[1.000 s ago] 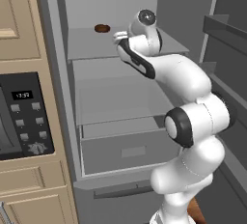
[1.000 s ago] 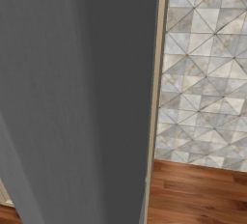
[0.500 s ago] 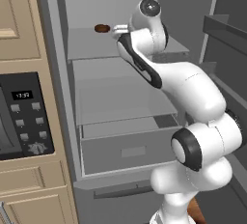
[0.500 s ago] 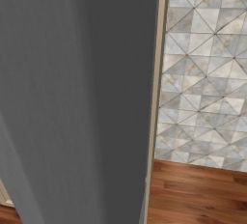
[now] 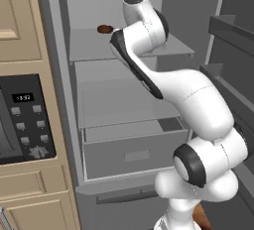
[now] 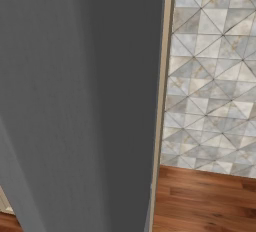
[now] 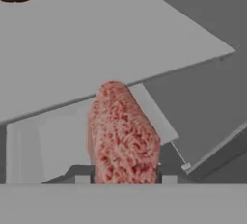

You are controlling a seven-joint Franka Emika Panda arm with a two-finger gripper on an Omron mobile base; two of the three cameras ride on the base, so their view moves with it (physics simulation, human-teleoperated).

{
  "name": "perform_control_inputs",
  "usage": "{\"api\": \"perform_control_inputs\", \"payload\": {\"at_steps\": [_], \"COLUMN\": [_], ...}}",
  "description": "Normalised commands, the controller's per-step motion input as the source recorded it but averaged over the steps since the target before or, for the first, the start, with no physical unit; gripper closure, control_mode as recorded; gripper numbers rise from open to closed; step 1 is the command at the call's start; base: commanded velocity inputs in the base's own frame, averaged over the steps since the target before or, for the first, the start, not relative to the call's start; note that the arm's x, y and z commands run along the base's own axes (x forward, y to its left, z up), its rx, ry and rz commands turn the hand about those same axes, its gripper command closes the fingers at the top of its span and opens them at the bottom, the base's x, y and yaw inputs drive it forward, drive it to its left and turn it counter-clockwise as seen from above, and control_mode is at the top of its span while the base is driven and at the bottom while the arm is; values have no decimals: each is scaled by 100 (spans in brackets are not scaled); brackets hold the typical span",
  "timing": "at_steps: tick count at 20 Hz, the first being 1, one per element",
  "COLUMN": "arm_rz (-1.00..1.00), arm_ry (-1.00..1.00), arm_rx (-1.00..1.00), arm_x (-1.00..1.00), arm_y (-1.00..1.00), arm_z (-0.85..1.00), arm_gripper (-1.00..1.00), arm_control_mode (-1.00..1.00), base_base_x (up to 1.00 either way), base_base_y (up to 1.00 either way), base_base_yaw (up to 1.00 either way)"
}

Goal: Take the steak from the fridge and place it on the digital scale on the counter by the fridge. Wait a few seconds for a reading, then move it to the plate on the dining counter.

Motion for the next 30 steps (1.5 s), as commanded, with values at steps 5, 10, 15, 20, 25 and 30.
{"api": "perform_control_inputs", "payload": {"at_steps": [5,10,15,20,25,30], "arm_rz": [-14,3,15,14,6,1], "arm_ry": [6,0,0,-1,-5,-2], "arm_rx": [0,0,0,0,0,0], "arm_x": [-72,-27,-18,-43,-61,-33], "arm_y": [0,-23,-30,-15,-1,0], "arm_z": [-8,-52,-80,-55,-29,-16], "arm_gripper": [100,100,100,100,100,100], "arm_control_mode": [-100,-100,-100,-100,-100,-100], "base_base_x": [0,0,0,0,0,0], "base_base_y": [0,0,0,0,0,0], "base_base_yaw": [0,0,0,0,0,0]}}
